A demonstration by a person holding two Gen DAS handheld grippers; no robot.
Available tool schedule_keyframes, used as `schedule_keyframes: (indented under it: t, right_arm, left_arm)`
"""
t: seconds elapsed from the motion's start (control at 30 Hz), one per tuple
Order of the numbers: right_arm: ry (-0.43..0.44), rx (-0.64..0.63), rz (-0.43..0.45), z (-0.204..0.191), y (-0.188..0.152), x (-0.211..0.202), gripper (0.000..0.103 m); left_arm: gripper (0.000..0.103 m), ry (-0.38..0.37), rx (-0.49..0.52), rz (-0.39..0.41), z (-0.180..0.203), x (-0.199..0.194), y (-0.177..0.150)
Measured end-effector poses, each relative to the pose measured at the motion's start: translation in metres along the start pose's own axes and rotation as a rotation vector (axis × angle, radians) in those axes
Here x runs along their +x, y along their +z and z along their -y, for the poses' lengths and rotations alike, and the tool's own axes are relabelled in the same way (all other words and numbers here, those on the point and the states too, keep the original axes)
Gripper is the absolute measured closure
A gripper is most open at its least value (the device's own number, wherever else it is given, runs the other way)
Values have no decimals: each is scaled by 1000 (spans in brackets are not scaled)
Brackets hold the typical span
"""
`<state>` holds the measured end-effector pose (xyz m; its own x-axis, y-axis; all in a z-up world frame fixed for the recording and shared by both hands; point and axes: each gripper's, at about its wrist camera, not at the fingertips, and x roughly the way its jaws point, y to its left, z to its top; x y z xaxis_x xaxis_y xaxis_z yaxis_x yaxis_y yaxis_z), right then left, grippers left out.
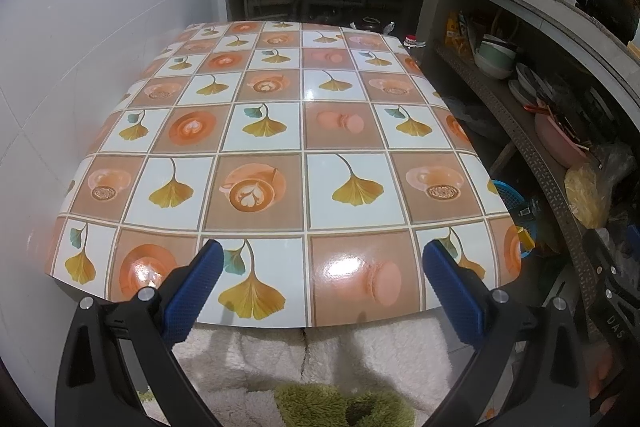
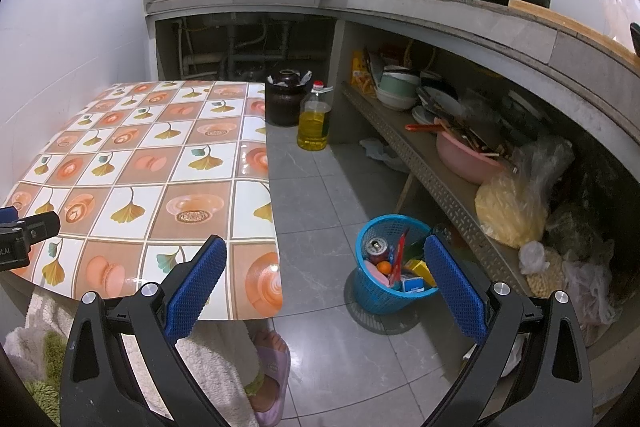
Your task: Collect trash
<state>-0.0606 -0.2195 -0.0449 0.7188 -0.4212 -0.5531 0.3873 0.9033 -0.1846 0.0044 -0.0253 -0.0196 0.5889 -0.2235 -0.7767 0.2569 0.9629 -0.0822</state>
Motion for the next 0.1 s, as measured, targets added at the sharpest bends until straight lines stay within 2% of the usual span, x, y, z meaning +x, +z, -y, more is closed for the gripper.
schedule_keyframes:
  t: [0.1]
  right_arm:
    - [1, 0, 1, 0, 0, 0, 8]
  left_arm:
    - [5, -4, 1, -2, 3, 0, 0]
